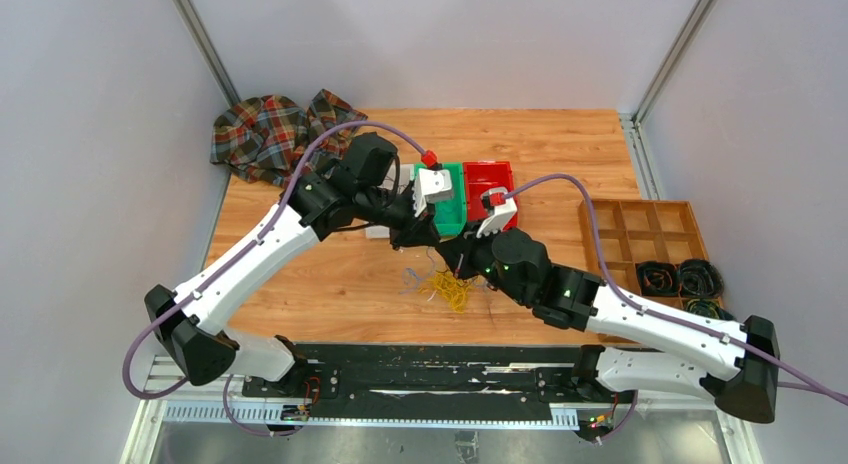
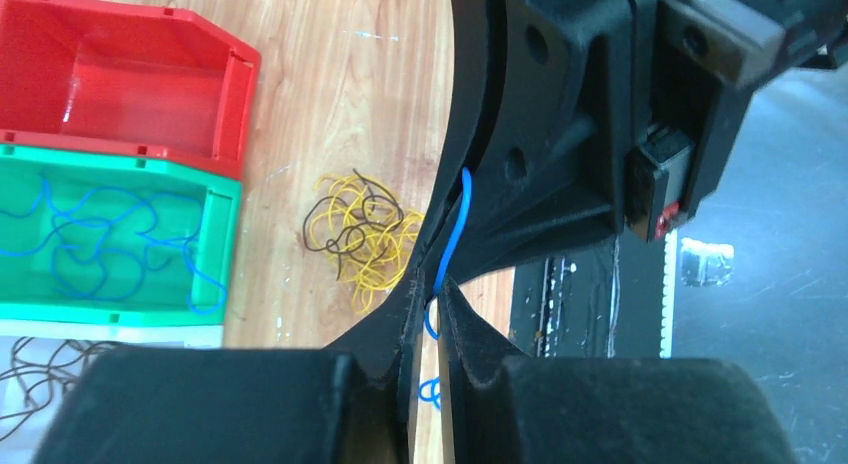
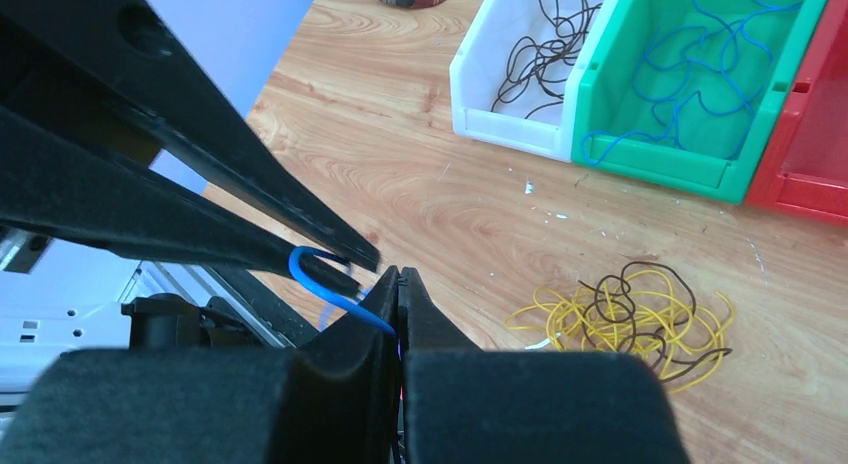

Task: Untangle the cables

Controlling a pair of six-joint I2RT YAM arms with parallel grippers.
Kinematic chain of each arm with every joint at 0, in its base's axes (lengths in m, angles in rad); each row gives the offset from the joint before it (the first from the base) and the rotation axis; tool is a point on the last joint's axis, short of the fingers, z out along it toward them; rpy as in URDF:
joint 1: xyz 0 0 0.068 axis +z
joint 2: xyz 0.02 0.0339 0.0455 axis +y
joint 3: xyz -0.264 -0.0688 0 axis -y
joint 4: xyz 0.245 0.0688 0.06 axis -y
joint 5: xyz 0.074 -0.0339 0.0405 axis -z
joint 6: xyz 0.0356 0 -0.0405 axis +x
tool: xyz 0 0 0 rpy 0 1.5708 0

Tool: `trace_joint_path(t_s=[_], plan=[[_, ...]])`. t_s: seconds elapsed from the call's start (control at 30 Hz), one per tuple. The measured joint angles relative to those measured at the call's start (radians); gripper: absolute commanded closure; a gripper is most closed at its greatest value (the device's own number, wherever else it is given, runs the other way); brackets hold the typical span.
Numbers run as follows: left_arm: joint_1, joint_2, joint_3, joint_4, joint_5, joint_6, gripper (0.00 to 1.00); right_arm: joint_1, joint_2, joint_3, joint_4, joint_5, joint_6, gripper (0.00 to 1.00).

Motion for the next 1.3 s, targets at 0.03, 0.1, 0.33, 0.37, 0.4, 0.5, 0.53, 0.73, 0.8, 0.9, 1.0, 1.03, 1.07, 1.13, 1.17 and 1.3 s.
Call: trace_joint_path(t_s=[0.03,0.1,0.33,0.37,0.4,0.5,0.53,0.73,0.8,0.9,1.0,1.03,1.07,1.13,1.17,1.3], plan=[[0.0,-0.002,0.006,-0.013,-0.008,0.012,0.89,0.0,-0.008,-0.007,0.002,0.002,-0.002,0.99],[0.0,-0.005,0.024,-0.036,-0.026,0.037,0.91,0.0,-0.028,-0.023,0.003,0.003,-0.005,0.99],[0.0,-0.014,0.095,-0.077,-0.093,0.121,1.0,0.0,-0.082,-0.083,0.008,0.011,-0.011,0.93],[0.0,-0.014,0.105,-0.082,-0.105,0.132,0.99,0.0,-0.085,-0.091,0.008,0.013,-0.011,0.92],[0.0,-0.015,0.113,-0.085,-0.114,0.142,0.99,0.0,-0.088,-0.099,0.008,0.014,-0.01,0.92],[0.0,-0.014,0.142,-0.09,-0.156,0.163,0.99,0.0,-0.09,-0.122,0.008,0.021,-0.009,0.91],[0.0,-0.013,0.15,-0.089,-0.17,0.167,0.99,0.0,-0.09,-0.129,0.008,0.024,-0.009,0.88],[0.0,0.024,0.197,-0.035,-0.329,0.184,0.99,-0.014,-0.092,-0.186,0.012,0.03,0.006,0.6],[0.0,0.055,0.211,0.004,-0.394,0.2,0.99,-0.019,-0.098,-0.207,0.013,0.033,0.017,0.5],[0.0,0.126,0.246,0.063,-0.491,0.222,0.99,-0.022,-0.137,-0.25,0.007,0.044,0.027,0.38],[0.01,0.209,0.275,0.132,-0.579,0.243,0.99,-0.024,-0.207,-0.28,0.0,0.075,0.031,0.3],[0.014,0.236,0.279,0.154,-0.603,0.252,0.99,-0.024,-0.232,-0.288,-0.001,0.087,0.034,0.3],[0.018,0.26,0.279,0.173,-0.63,0.261,0.99,-0.024,-0.263,-0.297,-0.005,0.102,0.034,0.3],[0.024,0.304,0.279,0.204,-0.667,0.281,0.99,-0.024,-0.312,-0.309,-0.016,0.129,0.036,0.3],[0.027,0.326,0.279,0.22,-0.687,0.29,0.99,-0.025,-0.339,-0.315,-0.028,0.145,0.037,0.3],[0.034,0.406,0.279,0.29,-0.743,0.323,0.99,-0.028,-0.414,-0.327,-0.069,0.19,0.045,0.31]])
